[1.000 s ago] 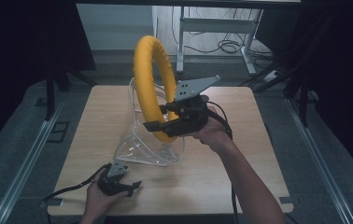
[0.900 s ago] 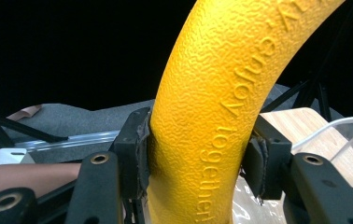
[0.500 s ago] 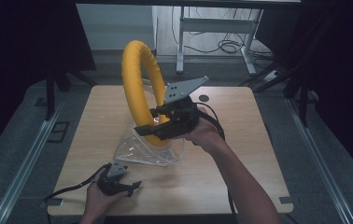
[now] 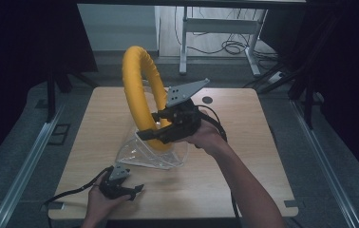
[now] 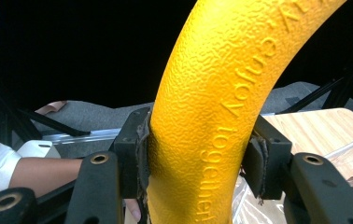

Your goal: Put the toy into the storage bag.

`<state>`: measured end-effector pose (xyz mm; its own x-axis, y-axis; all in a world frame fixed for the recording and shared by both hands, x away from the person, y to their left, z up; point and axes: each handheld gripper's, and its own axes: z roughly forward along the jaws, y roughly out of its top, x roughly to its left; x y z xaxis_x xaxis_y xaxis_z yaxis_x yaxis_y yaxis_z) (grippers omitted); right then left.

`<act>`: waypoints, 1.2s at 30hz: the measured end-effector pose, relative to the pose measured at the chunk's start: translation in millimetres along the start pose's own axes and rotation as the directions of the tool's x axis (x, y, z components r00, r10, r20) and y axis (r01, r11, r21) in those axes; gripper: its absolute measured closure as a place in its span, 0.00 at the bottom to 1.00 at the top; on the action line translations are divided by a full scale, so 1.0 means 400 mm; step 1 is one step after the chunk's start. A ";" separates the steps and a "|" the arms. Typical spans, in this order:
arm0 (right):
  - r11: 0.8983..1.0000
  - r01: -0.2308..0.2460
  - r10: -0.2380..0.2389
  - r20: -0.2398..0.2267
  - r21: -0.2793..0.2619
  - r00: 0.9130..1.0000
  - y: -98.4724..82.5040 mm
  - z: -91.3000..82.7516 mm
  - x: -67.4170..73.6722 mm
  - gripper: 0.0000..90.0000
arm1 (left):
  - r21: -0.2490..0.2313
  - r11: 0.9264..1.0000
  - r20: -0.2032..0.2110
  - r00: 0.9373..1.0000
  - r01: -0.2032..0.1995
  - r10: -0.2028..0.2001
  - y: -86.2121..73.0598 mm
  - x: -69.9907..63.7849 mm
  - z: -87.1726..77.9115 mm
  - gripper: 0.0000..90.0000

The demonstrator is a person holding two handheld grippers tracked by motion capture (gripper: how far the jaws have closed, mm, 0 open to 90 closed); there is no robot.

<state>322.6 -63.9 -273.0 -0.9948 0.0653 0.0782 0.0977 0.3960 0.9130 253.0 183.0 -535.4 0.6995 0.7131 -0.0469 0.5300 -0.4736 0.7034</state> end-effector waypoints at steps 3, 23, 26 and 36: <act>1.000 -0.006 0.006 -0.003 0.004 1.000 -0.007 0.003 -0.005 0.54 | 0.001 1.000 0.000 1.000 0.000 0.000 0.000 0.000 0.000 0.21; 0.998 -0.029 0.031 -0.048 0.047 0.998 -0.051 0.034 -0.031 0.54 | 0.010 1.000 -0.002 1.000 -0.004 0.004 0.000 0.000 0.003 0.21; 0.998 -0.036 0.039 -0.056 0.055 0.998 -0.059 0.038 -0.036 0.54 | 0.009 1.000 -0.002 1.000 -0.003 0.003 0.000 0.000 0.003 0.21; 0.993 -0.075 0.081 -0.075 0.087 0.994 -0.089 0.060 -0.064 0.54 | 0.007 1.000 -0.002 1.000 -0.001 0.001 0.000 -0.001 0.003 0.21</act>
<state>345.3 -57.7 -317.0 -0.9829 0.0284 0.1821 0.1741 0.4682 0.8663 253.3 182.2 -536.4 0.6988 0.7139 -0.0448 0.5328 -0.4777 0.6985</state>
